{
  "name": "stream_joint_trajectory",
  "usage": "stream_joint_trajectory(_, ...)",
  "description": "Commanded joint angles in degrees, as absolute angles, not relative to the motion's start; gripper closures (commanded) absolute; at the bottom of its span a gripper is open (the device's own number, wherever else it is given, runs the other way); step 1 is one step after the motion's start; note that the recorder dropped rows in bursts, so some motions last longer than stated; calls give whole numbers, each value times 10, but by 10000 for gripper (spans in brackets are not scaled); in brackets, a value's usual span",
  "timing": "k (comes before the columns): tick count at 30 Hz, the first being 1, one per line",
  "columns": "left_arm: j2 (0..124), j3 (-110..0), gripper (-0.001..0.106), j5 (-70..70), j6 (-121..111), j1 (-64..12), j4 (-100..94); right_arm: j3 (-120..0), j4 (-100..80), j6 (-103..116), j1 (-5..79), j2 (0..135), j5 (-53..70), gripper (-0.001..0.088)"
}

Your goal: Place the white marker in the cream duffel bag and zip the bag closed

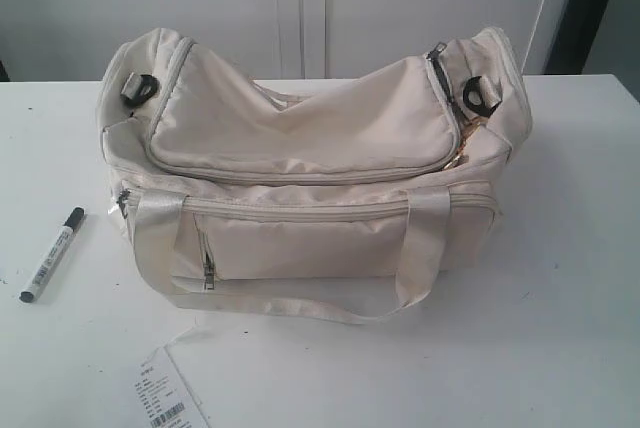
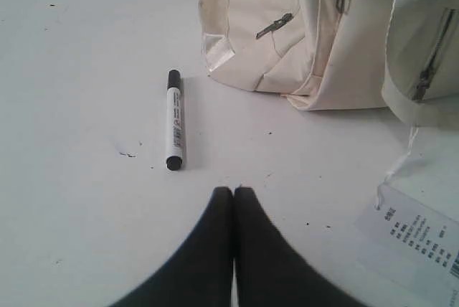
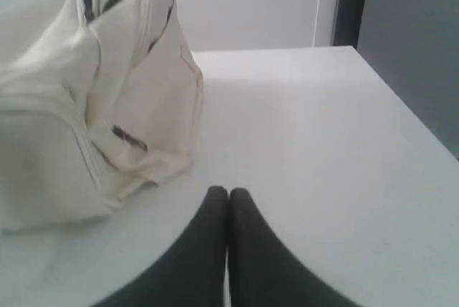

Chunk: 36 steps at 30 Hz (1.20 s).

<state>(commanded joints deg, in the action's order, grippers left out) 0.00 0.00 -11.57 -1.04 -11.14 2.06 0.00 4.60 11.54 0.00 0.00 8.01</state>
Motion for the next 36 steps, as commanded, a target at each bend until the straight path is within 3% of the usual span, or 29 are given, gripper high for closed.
stream_joint_trajectory(10, 0, 0, 1053, -116, -10, -111, 21, 0, 52, 242, 0, 0, -170, 868)
stream_joint_trajectory(16, 0, 0, 1053, -116, -10, -111, 21, -66, 28, 197, 0, 23, -168, 868)
stream_joint_trajectory(27, 0, 0, 1053, -116, -10, -111, 21, -271, -4, 102, 0, 353, -166, 868)
stream_joint_trajectory(36, 0, 0, 1053, -116, -10, -111, 21, -393, -54, 102, 0, 483, -18, 868)
